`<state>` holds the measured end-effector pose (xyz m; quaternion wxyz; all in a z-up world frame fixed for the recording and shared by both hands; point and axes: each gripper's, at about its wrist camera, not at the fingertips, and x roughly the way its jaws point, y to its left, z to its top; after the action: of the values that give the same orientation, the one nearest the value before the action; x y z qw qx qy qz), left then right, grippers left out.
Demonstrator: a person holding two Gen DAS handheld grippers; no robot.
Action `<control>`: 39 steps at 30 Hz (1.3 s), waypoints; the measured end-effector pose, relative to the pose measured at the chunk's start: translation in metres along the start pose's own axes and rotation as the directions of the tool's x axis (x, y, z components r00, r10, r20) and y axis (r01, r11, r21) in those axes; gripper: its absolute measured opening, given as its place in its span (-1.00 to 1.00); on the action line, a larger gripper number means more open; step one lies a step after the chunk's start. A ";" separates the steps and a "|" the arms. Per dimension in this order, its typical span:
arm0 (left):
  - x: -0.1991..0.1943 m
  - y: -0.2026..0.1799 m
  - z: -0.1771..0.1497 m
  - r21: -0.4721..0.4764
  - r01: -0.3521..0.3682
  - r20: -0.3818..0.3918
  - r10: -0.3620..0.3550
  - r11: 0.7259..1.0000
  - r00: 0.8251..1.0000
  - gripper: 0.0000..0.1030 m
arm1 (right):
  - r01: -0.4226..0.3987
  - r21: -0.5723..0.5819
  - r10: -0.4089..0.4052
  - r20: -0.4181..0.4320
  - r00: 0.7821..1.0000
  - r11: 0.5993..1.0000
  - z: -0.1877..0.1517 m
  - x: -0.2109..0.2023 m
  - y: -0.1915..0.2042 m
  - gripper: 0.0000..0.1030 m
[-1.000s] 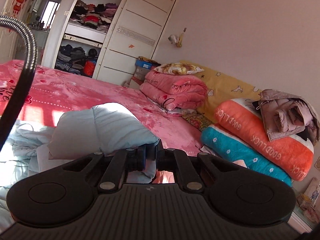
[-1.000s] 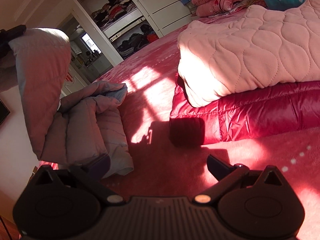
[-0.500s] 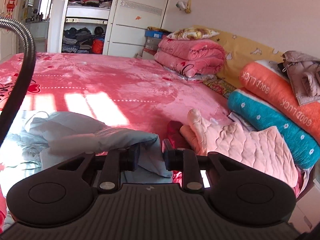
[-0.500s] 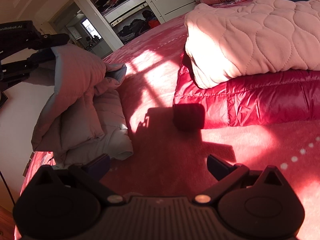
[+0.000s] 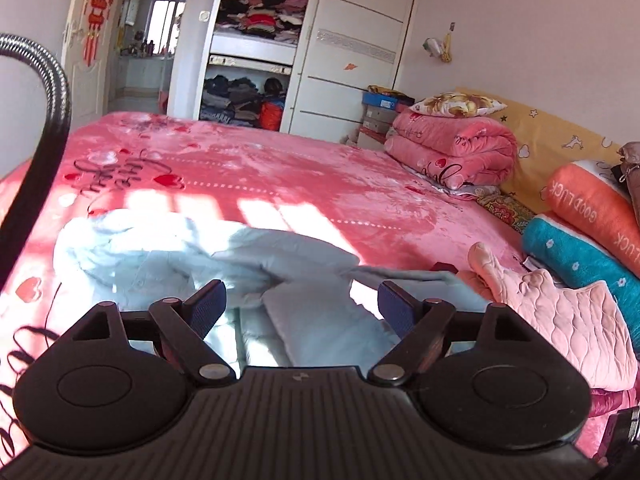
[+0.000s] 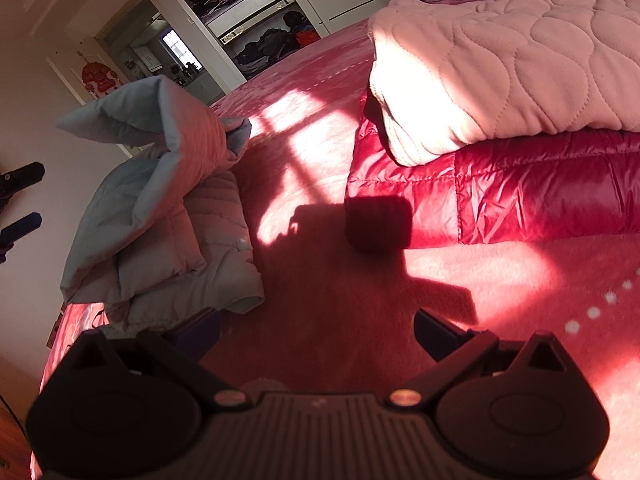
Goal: Fold large clothes
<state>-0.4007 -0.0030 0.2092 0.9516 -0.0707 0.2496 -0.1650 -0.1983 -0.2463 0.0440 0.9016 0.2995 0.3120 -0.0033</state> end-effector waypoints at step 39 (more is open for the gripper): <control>0.114 -0.004 0.168 -0.312 0.267 0.150 -0.230 0.912 0.962 -0.84 | -0.198 -0.030 0.195 -0.068 0.978 0.980 -0.022 -0.001 0.023 0.98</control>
<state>-0.2251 -0.0379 0.3039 0.9098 -0.2688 0.2099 -0.2365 -0.2074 -0.2160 0.0434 0.8923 0.3124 0.3097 0.1012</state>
